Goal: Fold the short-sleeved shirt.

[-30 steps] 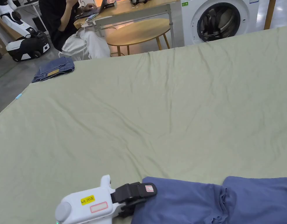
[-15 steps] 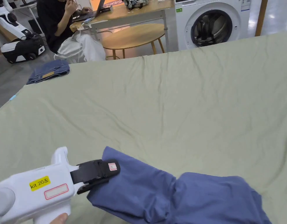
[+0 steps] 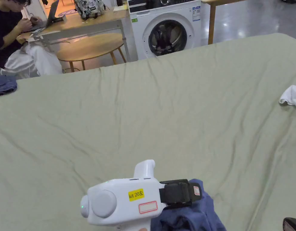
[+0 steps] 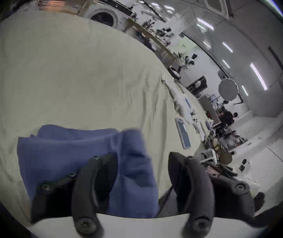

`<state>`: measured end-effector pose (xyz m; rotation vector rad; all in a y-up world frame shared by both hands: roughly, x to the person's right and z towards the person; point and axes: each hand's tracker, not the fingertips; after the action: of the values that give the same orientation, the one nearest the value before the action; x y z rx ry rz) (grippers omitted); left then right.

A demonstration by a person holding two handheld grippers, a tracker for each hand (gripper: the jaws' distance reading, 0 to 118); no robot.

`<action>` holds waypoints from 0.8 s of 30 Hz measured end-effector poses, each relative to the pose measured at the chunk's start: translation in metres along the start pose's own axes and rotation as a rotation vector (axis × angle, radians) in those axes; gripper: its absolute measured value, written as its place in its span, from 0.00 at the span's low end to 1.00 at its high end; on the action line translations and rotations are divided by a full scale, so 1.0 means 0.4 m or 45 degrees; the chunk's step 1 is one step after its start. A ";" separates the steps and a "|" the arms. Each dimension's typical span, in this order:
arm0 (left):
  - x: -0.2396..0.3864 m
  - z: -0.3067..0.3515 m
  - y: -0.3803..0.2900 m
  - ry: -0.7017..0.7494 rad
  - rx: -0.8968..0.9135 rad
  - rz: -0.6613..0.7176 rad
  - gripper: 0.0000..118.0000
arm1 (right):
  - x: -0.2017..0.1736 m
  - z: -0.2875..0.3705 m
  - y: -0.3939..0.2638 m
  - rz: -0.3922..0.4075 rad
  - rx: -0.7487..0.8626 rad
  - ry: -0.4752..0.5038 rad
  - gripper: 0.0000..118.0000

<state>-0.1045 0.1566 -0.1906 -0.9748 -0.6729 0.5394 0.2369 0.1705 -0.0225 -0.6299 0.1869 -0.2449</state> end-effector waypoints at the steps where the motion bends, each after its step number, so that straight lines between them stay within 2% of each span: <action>1: -0.004 0.010 0.005 -0.039 0.033 -0.015 0.50 | 0.008 0.001 -0.002 -0.014 -0.001 -0.005 0.00; 2: -0.019 0.023 0.010 -0.086 0.051 0.017 0.48 | 0.015 0.001 -0.005 -0.030 -0.002 -0.008 0.00; 3: -0.034 0.029 0.013 -0.117 0.065 0.069 0.40 | 0.025 0.001 -0.008 -0.055 -0.005 -0.005 0.00; 4: -0.047 0.028 0.011 -0.143 0.078 0.118 0.24 | 0.033 -0.001 -0.010 -0.073 -0.008 -0.005 0.00; 5: -0.054 0.016 0.007 -0.111 0.072 0.112 0.01 | 0.039 -0.003 -0.013 -0.085 -0.010 -0.011 0.00; 8: -0.033 -0.054 -0.030 0.112 0.023 -0.018 0.00 | 0.041 -0.018 -0.014 -0.110 -0.032 -0.021 0.00; 9: -0.036 -0.100 -0.047 0.147 -0.120 -0.116 0.00 | 0.036 -0.026 -0.013 -0.111 -0.039 -0.018 0.00; 11: -0.063 -0.184 -0.084 0.283 -0.267 -0.161 0.00 | 0.014 -0.043 -0.007 -0.106 -0.065 0.020 0.00; 13: -0.070 -0.156 -0.079 0.192 -0.126 -0.055 0.00 | -0.016 -0.072 0.003 -0.067 -0.102 0.066 0.00; 15: -0.048 -0.102 -0.056 0.124 -0.113 0.090 0.00 | -0.057 -0.116 0.018 0.034 -0.133 0.065 0.00; 16: -0.046 -0.071 -0.050 0.098 -0.085 0.099 0.04 | -0.080 -0.149 0.027 0.052 -0.162 0.087 0.00; 19: -0.047 0.061 -0.025 0.110 0.075 -0.014 0.42 | -0.143 -0.262 0.051 0.108 -0.322 0.196 0.00; 20: -0.053 0.108 -0.022 0.126 0.122 -0.027 0.49 | -0.164 -0.300 0.055 0.143 -0.367 0.193 0.00; 23: -0.098 0.264 -0.029 0.242 0.269 0.046 0.51 | -0.198 -0.429 0.051 0.181 -0.549 0.175 0.00; 24: -0.122 0.293 -0.036 0.255 0.298 0.068 0.51 | -0.201 -0.456 0.046 0.177 -0.597 0.114 0.00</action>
<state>-0.2212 0.1829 -0.1452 -0.8151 -0.3951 0.5461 0.1186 0.1057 -0.1701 -1.0670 0.3790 -0.0933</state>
